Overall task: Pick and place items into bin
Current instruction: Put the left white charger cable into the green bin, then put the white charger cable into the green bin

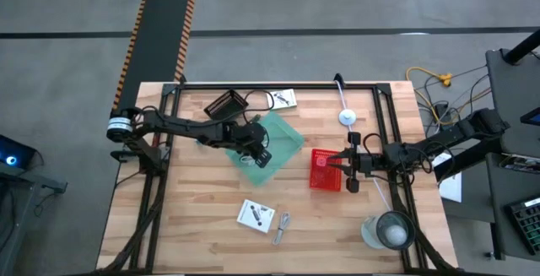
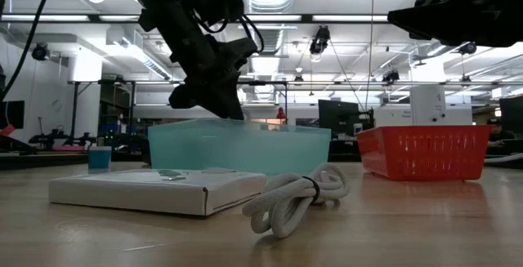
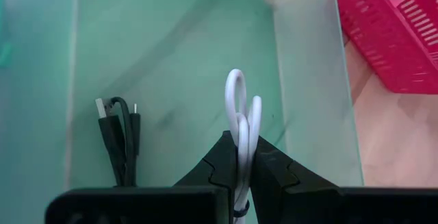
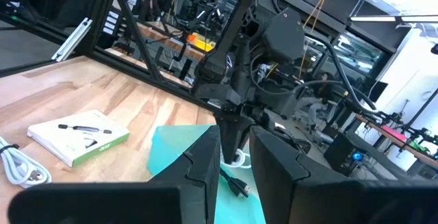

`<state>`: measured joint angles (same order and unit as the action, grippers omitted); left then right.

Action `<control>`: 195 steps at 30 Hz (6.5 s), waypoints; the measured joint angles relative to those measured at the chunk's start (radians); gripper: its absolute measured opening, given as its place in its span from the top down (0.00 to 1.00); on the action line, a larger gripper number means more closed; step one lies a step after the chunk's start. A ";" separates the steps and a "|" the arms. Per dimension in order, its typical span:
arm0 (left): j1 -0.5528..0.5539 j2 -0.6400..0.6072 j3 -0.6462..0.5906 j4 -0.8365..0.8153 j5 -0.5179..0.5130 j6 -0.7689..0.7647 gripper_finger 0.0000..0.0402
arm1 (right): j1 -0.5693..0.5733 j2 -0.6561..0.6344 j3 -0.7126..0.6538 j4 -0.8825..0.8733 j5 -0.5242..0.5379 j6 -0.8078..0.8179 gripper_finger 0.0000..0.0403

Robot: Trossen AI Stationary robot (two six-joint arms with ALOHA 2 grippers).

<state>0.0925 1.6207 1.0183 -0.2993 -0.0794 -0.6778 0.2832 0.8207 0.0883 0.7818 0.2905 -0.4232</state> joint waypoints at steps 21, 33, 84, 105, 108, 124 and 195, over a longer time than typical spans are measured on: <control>0.076 0.058 0.070 -0.014 0.022 0.039 0.98 | 0.000 0.000 0.000 0.000 0.000 -0.004 0.83; 0.085 0.205 0.266 -0.236 0.078 0.085 0.98 | 0.000 0.000 0.000 -0.009 0.000 -0.007 0.83; 0.091 0.258 0.230 -0.262 0.101 0.166 0.72 | 0.000 0.000 0.000 -0.016 0.000 -0.008 0.83; 0.030 0.155 0.340 -0.224 0.205 0.161 0.57 | 0.000 0.000 0.000 -0.019 0.000 -0.008 0.83; -0.005 0.155 0.342 -0.191 0.206 0.161 0.57 | 0.000 0.000 0.000 -0.017 0.000 -0.018 0.83; -0.300 0.156 0.334 0.010 0.199 0.049 0.57 | 0.000 0.000 0.000 -0.018 0.000 -0.018 0.83; -0.474 0.458 0.463 -0.024 0.071 -0.728 0.57 | 0.000 0.000 0.000 -0.041 0.000 -0.085 0.83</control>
<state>-0.3817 2.0788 1.4811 -0.3229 -0.0082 -1.4059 0.2832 0.8204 0.0883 0.7411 0.2901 -0.5083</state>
